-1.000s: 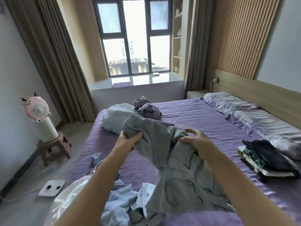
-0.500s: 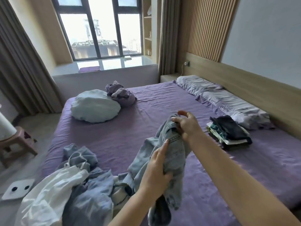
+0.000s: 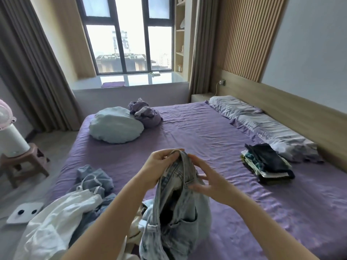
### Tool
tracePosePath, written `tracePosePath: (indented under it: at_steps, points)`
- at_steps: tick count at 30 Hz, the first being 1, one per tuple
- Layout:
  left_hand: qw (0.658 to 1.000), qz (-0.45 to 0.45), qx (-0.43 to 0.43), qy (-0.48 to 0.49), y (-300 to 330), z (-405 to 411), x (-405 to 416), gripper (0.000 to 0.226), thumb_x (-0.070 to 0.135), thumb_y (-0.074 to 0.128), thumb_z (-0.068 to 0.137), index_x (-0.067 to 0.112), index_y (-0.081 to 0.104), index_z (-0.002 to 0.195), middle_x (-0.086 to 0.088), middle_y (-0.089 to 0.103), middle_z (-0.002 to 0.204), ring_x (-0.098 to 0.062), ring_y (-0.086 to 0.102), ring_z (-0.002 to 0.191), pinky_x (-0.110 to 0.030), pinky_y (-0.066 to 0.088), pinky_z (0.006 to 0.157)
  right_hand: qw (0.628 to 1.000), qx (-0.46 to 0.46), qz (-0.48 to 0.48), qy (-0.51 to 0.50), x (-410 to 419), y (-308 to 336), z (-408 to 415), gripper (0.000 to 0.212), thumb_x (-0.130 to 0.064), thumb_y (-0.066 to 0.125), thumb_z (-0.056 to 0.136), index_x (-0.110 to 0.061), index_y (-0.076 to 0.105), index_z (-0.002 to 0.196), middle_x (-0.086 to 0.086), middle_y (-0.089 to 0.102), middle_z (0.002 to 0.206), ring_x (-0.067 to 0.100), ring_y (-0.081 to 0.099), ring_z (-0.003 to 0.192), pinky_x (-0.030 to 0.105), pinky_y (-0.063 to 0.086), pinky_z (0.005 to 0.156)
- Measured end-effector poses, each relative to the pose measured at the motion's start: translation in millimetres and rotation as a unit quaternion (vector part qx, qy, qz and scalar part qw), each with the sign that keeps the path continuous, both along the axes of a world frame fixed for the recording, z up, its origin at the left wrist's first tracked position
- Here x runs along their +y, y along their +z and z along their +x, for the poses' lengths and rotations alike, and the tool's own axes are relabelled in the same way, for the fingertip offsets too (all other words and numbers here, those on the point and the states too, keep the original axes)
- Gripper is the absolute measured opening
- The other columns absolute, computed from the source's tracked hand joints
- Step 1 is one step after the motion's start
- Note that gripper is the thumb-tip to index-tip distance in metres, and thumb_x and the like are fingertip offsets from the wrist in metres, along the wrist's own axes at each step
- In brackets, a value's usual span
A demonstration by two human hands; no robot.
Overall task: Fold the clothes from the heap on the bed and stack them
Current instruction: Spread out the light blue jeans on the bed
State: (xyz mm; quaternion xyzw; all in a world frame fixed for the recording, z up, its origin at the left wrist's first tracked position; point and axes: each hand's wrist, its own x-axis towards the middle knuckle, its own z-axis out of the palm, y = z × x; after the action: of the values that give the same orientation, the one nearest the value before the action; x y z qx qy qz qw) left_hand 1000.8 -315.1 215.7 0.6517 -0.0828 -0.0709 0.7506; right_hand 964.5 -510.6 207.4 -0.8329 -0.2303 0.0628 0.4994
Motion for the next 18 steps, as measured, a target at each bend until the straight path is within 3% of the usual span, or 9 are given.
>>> tracePosePath:
  at_steps: [2, 4, 7, 9, 10, 12, 15, 18]
  points:
    - [1.000, -0.002, -0.004, -0.002, 9.9, 6.6, -3.3, 0.021, 0.013, 0.059, 0.092, 0.022, 0.078, 0.090, -0.006, 0.075, 0.089, -0.014, 0.069, 0.076, -0.024, 0.055, 0.066, 0.987, -0.133, -0.077, -0.052, -7.4, 3.6, 8.7, 0.067, -0.011, 0.067, 0.087, -0.028, 0.031, 0.140, -0.005, 0.052, 0.133, 0.001, 0.047, 0.119, 0.022, 0.039, 0.101]
    - [1.000, -0.013, -0.004, 0.005, 18.1, 14.1, -7.3, 0.019, 0.013, 0.059, 0.092, 0.019, 0.077, 0.092, -0.007, 0.074, 0.088, -0.015, 0.069, 0.075, -0.025, 0.055, 0.066, 0.973, -0.195, -0.109, -0.058, -17.7, 5.4, 17.4, 0.073, -0.020, 0.071, 0.085, -0.031, 0.025, 0.140, 0.000, 0.053, 0.131, 0.013, 0.046, 0.121, 0.030, 0.036, 0.105]
    - [0.999, -0.047, 0.002, -0.001, 28.5, 22.7, -17.2, 0.018, 0.015, 0.058, 0.092, 0.011, 0.073, 0.101, -0.010, 0.073, 0.090, -0.016, 0.068, 0.075, -0.026, 0.056, 0.065, 0.949, -0.251, -0.188, -0.008, -18.7, -1.7, 21.7, 0.094, -0.040, 0.072, 0.080, -0.034, 0.003, 0.145, 0.002, 0.026, 0.153, 0.016, 0.024, 0.139, 0.028, 0.020, 0.112]
    - [0.999, -0.050, 0.003, -0.010, 38.3, 28.7, -29.5, 0.019, 0.017, 0.058, 0.091, 0.008, 0.072, 0.101, -0.010, 0.073, 0.087, -0.016, 0.068, 0.071, -0.026, 0.056, 0.063, 0.927, -0.303, -0.218, -0.024, -15.9, -4.9, 24.5, 0.095, -0.043, 0.069, 0.081, -0.030, 0.003, 0.149, 0.013, 0.026, 0.152, 0.029, 0.027, 0.140, 0.038, 0.025, 0.112]
    - [0.999, -0.044, 0.000, -0.013, 43.0, 31.8, -35.6, 0.020, 0.019, 0.059, 0.089, 0.008, 0.072, 0.100, -0.009, 0.072, 0.085, -0.016, 0.067, 0.069, -0.026, 0.056, 0.062, 0.916, -0.335, -0.216, -0.042, -16.2, -4.1, 27.2, 0.091, -0.039, 0.070, 0.081, -0.028, 0.013, 0.151, 0.020, 0.038, 0.144, 0.036, 0.041, 0.131, 0.043, 0.037, 0.106]
    - [0.999, -0.034, 0.000, -0.019, 53.9, 37.6, -43.3, 0.024, 0.023, 0.061, 0.085, 0.008, 0.073, 0.100, -0.009, 0.071, 0.085, -0.016, 0.066, 0.068, -0.025, 0.056, 0.063, 0.891, -0.406, -0.189, -0.074, -22.1, 2.4, 34.7, 0.077, -0.027, 0.078, 0.076, -0.026, 0.037, 0.142, 0.019, 0.059, 0.115, 0.036, 0.062, 0.099, 0.042, 0.055, 0.080]
    - [1.000, 0.002, -0.005, -0.017, 65.6, 46.3, -45.3, 0.020, 0.021, 0.061, 0.088, 0.013, 0.076, 0.099, -0.009, 0.072, 0.089, -0.015, 0.067, 0.074, -0.025, 0.057, 0.065, 0.876, -0.440, -0.189, -0.057, -44.6, 15.7, 43.0, 0.074, -0.011, 0.085, 0.064, -0.031, 0.051, 0.127, 0.006, 0.062, 0.088, 0.025, 0.062, 0.076, 0.031, 0.052, 0.049]
    - [0.997, 0.071, -0.017, 0.016, 72.0, 56.7, -46.9, 0.018, 0.020, 0.062, 0.090, 0.011, 0.075, 0.099, -0.011, 0.072, 0.096, -0.018, 0.066, 0.082, -0.026, 0.057, 0.075, 0.865, -0.467, -0.181, -0.025, -73.8, 32.5, 56.7, 0.055, -0.006, 0.079, 0.065, -0.023, 0.062, 0.114, 0.006, 0.059, 0.080, 0.026, 0.060, 0.070, 0.030, 0.049, 0.046]
